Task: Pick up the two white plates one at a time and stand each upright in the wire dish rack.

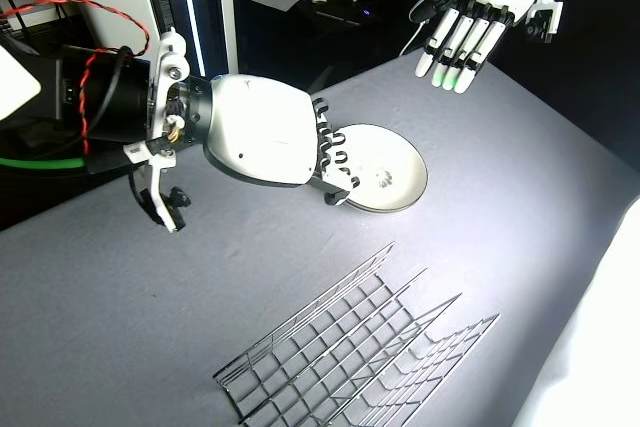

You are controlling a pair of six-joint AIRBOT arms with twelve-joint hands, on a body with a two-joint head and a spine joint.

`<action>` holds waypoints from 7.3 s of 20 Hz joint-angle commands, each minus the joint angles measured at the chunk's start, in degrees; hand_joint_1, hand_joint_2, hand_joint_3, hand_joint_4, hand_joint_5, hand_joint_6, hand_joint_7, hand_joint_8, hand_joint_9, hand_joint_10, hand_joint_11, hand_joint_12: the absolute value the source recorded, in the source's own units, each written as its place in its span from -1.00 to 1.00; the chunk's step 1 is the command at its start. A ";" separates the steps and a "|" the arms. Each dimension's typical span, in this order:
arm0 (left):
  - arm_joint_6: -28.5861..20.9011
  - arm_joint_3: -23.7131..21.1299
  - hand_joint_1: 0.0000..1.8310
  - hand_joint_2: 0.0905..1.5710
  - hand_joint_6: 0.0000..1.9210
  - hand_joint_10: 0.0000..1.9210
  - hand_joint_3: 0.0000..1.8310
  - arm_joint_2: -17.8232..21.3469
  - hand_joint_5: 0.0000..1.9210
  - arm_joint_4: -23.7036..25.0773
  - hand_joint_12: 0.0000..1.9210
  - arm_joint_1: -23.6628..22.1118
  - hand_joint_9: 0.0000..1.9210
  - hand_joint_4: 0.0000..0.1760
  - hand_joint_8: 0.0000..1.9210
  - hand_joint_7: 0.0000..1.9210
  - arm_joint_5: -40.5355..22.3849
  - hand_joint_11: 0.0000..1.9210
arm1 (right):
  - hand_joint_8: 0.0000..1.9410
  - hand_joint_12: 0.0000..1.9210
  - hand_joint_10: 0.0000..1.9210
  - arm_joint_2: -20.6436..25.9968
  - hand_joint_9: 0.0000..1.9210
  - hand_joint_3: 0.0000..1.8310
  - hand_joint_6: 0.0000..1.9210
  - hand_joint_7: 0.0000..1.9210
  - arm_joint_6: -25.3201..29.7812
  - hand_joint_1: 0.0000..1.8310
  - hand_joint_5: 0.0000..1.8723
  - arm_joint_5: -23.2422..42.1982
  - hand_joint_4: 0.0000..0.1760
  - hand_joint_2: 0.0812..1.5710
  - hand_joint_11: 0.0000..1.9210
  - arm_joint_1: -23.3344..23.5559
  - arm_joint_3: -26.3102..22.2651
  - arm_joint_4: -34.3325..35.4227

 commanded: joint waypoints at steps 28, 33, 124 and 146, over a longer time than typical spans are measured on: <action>-2.09 7.38 -1.00 0.44 -1.00 -1.00 -1.00 -10.50 -0.90 4.65 -0.99 6.43 -0.97 -1.00 -1.00 -0.93 -7.81 -0.99 | -1.00 -1.00 -1.00 0.28 -1.00 -1.00 -1.00 -1.00 -0.36 -1.00 -1.00 5.92 -1.00 0.55 -1.00 0.43 0.04 1.83; -0.79 12.16 -1.00 0.43 -1.00 -0.99 -1.00 -15.53 -0.90 5.47 -0.99 8.05 -0.97 -1.00 -1.00 -0.94 -6.49 -0.98 | -1.00 -1.00 -1.00 0.33 -1.00 -1.00 -1.00 -1.00 -0.65 -1.00 -1.00 7.85 -1.00 0.54 -1.00 -0.43 0.12 1.59; 1.19 24.81 -1.00 0.38 -1.00 -1.00 -1.00 -35.19 -0.86 5.17 -0.94 13.79 -0.92 -1.00 -1.00 -0.90 3.73 -0.95 | -1.00 -0.98 -1.00 -22.24 -1.00 -1.00 -1.00 -1.00 -6.04 0.52 -1.00 8.07 -1.00 0.24 -0.97 -1.99 17.71 -20.22; 1.05 25.06 -1.00 0.38 -1.00 -1.00 -1.00 -34.97 -0.87 3.61 -0.93 14.08 -0.93 -1.00 -1.00 -0.91 3.79 -1.00 | -0.43 0.18 0.03 -24.17 0.08 -1.00 -0.21 0.24 -6.28 0.52 0.18 5.83 -1.00 0.29 -0.22 -2.01 19.02 -20.01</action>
